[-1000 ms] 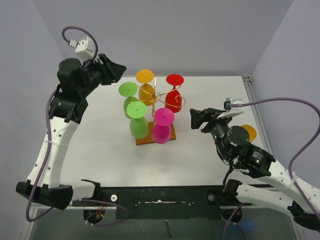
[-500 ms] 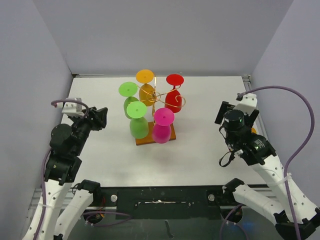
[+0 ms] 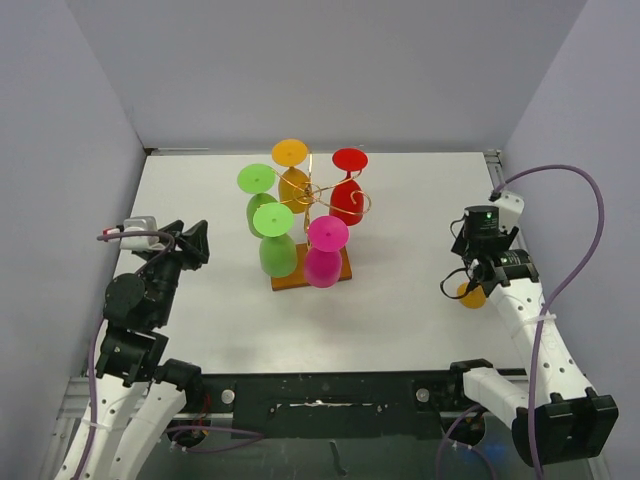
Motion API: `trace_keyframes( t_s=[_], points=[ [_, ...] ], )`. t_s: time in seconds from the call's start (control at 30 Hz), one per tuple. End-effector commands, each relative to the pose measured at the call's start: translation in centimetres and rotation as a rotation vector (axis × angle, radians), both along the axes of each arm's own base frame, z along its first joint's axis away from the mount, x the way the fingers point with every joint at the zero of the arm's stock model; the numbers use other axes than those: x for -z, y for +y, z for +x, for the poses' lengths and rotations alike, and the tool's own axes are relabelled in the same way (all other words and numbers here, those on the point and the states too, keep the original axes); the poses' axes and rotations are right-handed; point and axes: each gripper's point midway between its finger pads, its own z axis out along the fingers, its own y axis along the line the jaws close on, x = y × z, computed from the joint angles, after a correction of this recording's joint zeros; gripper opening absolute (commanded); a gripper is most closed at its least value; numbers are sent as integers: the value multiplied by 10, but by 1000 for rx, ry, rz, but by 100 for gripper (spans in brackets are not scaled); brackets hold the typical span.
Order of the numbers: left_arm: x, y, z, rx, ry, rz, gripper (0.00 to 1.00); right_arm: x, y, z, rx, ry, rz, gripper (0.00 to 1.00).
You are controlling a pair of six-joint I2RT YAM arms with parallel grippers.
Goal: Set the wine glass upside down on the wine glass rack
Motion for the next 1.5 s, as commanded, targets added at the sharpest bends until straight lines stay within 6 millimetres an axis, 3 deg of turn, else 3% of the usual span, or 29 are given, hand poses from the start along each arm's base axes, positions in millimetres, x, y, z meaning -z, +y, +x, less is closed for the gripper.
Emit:
trace_keyframes(
  t_s=[0.0, 0.4, 0.73, 0.87, 1.0, 1.17, 1.33, 1.47],
  points=[
    [-26, 5, -6, -24, -101, -40, 50, 5, -12, 4, 113, -35, 14, 46],
    [-27, 7, -9, -43, -115, -49, 51, 33, -7, 2, 122, -28, 57, 35],
    [-25, 5, -6, -37, -108, -64, 55, 37, -10, -1, 121, -45, 43, 6],
    [-19, 5, -4, -40, -92, -63, 58, 31, -10, -1, 117, -66, 46, 0],
    [-15, 4, -2, -35, -75, -60, 58, 21, -8, -3, 103, -102, 56, 0],
    [-22, -2, -1, 6, -96, -77, 59, -7, -6, -3, 83, -182, 76, 0],
    [-44, -9, -1, 46, -111, -71, 59, -37, 0, -7, 45, -285, 111, 0],
    [-75, -14, -11, 90, -173, -93, 59, -62, 8, -9, -2, -377, 147, 0]
  ],
)
